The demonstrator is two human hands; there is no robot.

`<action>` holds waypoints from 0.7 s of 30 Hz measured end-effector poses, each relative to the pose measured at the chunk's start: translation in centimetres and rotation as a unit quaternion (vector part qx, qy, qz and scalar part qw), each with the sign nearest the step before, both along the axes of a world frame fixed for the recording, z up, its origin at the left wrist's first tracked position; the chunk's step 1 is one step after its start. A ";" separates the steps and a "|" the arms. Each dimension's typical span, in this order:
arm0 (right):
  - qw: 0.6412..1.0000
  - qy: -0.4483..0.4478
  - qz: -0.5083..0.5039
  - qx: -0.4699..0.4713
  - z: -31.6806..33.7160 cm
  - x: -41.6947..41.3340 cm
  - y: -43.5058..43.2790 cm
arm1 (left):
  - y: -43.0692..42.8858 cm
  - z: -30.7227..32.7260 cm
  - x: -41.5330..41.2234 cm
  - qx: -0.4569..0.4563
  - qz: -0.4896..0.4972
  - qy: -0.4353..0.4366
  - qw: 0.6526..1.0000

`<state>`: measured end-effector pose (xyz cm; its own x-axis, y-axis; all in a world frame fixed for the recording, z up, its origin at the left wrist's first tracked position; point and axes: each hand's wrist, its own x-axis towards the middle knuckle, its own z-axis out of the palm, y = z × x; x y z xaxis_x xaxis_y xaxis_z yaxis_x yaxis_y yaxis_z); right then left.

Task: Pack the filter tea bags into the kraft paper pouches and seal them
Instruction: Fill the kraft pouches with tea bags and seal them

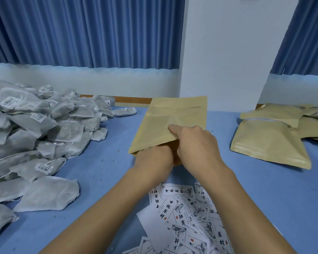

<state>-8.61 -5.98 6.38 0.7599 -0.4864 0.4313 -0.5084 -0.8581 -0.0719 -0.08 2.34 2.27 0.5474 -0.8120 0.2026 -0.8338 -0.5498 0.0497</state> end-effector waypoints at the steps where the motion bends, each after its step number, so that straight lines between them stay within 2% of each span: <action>1: 1.000 0.001 0.000 -0.001 0.1 -0.1 0.1 | -1.0 0.3 0.6 0.005 -0.022 -0.010 1.000; 2: 1.000 -0.001 0.001 0.002 0.1 -0.1 0.2 | -2.1 0.9 1.1 0.025 -0.040 -0.010 0.999; 7: 1.000 -0.002 0.016 0.018 0.2 -0.3 0.4 | -4.9 1.4 5.0 0.063 -0.063 0.106 0.990; 8: 1.000 -0.004 0.014 0.011 0.2 -0.4 0.5 | -5.1 1.2 5.3 0.072 -0.074 0.102 0.989; 12: 1.000 -0.012 -0.015 -0.004 0.1 -0.4 -0.2 | -6.1 2.8 3.2 0.020 -0.044 0.139 0.989; 15: 0.999 -0.004 -0.034 0.011 0.0 -0.2 -0.9 | -4.5 2.5 1.1 -0.022 -0.127 0.125 0.984; 16: 0.999 -0.002 -0.035 0.017 -0.2 -0.1 -1.0 | -3.4 1.8 0.9 -0.060 -0.157 0.109 0.980; 18: 0.999 0.007 -0.036 0.023 -0.6 0.3 -1.1 | -0.6 0.5 1.2 -0.202 -0.200 0.027 0.958; 20: 0.998 0.019 -0.044 0.027 -0.8 1.0 -1.0 | 2.4 -0.7 3.0 -0.362 -0.250 -0.080 0.894; 21: 0.998 0.022 -0.048 0.031 -0.9 1.5 -0.9 | 3.7 -1.2 4.5 -0.430 -0.227 -0.120 0.866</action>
<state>-7.13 -6.88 5.53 0.7253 -0.5831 0.3660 -0.5925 -0.7994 -0.0995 4.41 6.09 1.08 0.0705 -0.4258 0.9021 -0.9972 -0.0088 0.0738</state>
